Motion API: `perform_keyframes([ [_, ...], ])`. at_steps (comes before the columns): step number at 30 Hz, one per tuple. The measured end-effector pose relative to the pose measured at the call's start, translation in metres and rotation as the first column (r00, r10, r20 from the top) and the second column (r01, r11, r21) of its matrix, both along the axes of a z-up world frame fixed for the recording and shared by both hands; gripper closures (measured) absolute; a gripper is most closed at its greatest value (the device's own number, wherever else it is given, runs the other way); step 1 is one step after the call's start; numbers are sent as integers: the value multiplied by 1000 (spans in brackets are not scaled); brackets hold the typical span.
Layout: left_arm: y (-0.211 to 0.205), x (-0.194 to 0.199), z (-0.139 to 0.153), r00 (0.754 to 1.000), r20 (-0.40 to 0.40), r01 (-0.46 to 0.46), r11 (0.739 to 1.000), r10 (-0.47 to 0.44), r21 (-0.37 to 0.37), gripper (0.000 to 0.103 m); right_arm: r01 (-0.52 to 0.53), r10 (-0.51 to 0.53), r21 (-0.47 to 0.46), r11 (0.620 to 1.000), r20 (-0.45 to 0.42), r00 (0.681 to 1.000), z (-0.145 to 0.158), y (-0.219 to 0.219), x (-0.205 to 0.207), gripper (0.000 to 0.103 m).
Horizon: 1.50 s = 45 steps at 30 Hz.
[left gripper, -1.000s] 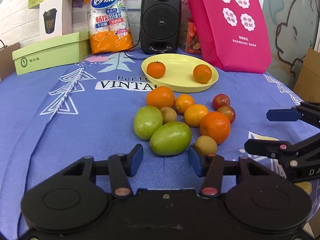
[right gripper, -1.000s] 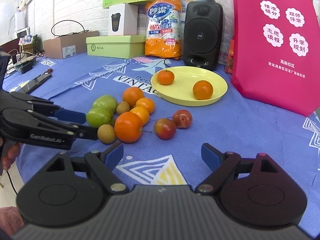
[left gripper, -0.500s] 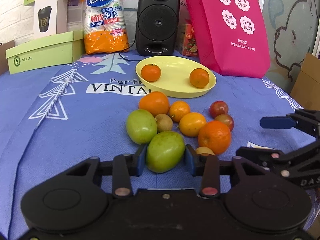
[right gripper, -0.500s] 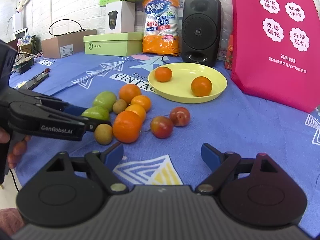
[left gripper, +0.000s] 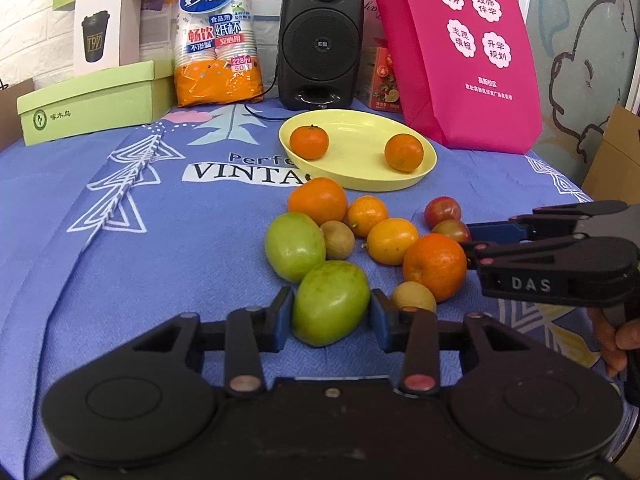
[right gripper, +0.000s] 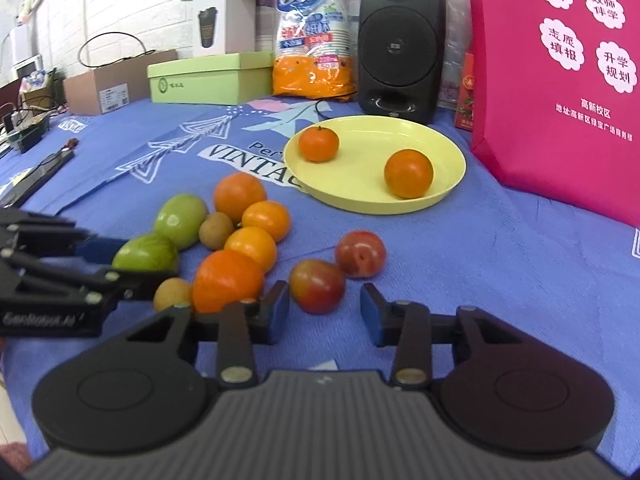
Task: Organize fruits
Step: 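Grasp a green tomato with the left tool while the right tool grasps a red tomato, then carry both tomatoes onto the yellow plate and open both tools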
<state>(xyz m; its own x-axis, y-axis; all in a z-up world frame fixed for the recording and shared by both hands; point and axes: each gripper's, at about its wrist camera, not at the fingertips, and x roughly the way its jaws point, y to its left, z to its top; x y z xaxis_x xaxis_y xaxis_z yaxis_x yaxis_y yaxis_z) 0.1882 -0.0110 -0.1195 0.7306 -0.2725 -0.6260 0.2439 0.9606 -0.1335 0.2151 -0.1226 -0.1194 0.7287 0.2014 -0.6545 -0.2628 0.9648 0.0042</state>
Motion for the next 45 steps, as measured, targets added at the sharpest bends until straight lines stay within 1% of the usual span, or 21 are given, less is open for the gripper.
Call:
perform_keyframes([
  [7, 0, -1, -1, 1000, 0, -4, 1000, 4, -7, 63, -2, 2, 8, 1000, -6, 1000, -2, 3, 7, 65],
  [9, 0, -1, 0, 1000, -1, -5, 1000, 5, -8, 63, -2, 2, 9, 1000, -2, 1000, -2, 3, 7, 68],
  [10, 0, -2, 0, 1000, -1, -4, 1000, 4, -7, 63, -3, 3, 10, 1000, 3, 1000, -2, 3, 6, 74],
  [13, 1, -2, 1, 1000, -3, -4, 1000, 4, -9, 63, 1, -1, 3, 1000, 13, 1000, -2, 5, 4, 74],
  [17, 3, -4, 2, 1000, -6, -10, 1000, 10, -16, 63, 10, -10, 28, 1000, 19, 1000, 1, 2, -2, 74],
  [21, 7, -7, 4, 1000, -15, -21, 999, 21, -31, 63, 22, -23, 54, 998, 17, 1000, 3, -3, -15, 74],
  [27, 10, -13, 8, 999, -20, -40, 999, 39, -35, 64, 45, -47, 76, 996, 24, 999, 5, -12, -37, 74],
  [38, 14, -32, 31, 999, 38, -34, 999, 34, -26, 65, 30, -33, 48, 998, 53, 998, 18, -13, -68, 74],
  [42, 17, -35, 34, 999, 43, -29, 999, 30, -19, 65, 17, -19, 27, 999, 66, 998, 24, -14, -75, 74],
  [45, 17, -33, 28, 1000, 27, -13, 1000, 14, -16, 65, 22, -23, 27, 999, 67, 997, 26, -18, -78, 74],
])
